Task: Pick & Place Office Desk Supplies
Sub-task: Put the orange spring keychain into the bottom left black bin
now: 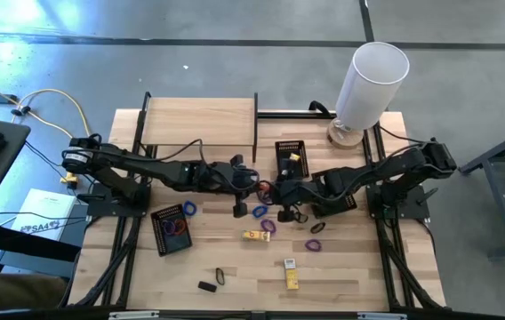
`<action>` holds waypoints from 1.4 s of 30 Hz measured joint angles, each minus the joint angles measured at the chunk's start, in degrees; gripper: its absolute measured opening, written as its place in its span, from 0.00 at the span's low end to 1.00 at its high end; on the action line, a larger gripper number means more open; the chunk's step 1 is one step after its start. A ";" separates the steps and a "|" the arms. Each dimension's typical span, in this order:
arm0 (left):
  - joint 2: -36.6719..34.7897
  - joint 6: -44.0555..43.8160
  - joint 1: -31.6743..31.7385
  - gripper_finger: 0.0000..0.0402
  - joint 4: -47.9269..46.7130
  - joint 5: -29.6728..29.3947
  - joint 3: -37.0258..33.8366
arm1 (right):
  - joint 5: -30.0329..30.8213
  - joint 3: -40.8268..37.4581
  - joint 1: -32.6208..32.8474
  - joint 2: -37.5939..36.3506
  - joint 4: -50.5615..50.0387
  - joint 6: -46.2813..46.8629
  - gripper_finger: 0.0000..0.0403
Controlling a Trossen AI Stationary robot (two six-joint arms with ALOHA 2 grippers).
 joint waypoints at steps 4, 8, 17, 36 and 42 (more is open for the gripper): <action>-0.54 -1.56 -0.13 0.02 -0.90 -0.14 -0.04 | 0.31 0.00 0.16 -0.20 -2.43 6.45 0.33; -0.52 -2.60 -0.23 0.02 -2.06 -0.23 -0.07 | 0.91 0.00 0.58 -0.52 -3.83 7.79 0.43; -3.97 -7.62 -1.07 0.02 -10.65 -1.73 -0.04 | 11.53 -0.02 5.16 -1.65 -8.95 7.98 0.50; -19.19 -46.14 -27.08 0.02 -69.38 -13.88 12.14 | 14.70 0.02 9.29 -4.92 -22.10 25.87 0.43; -17.53 -66.04 -32.26 0.02 -81.31 3.66 13.29 | 10.82 0.02 9.29 -4.92 -22.04 26.39 0.43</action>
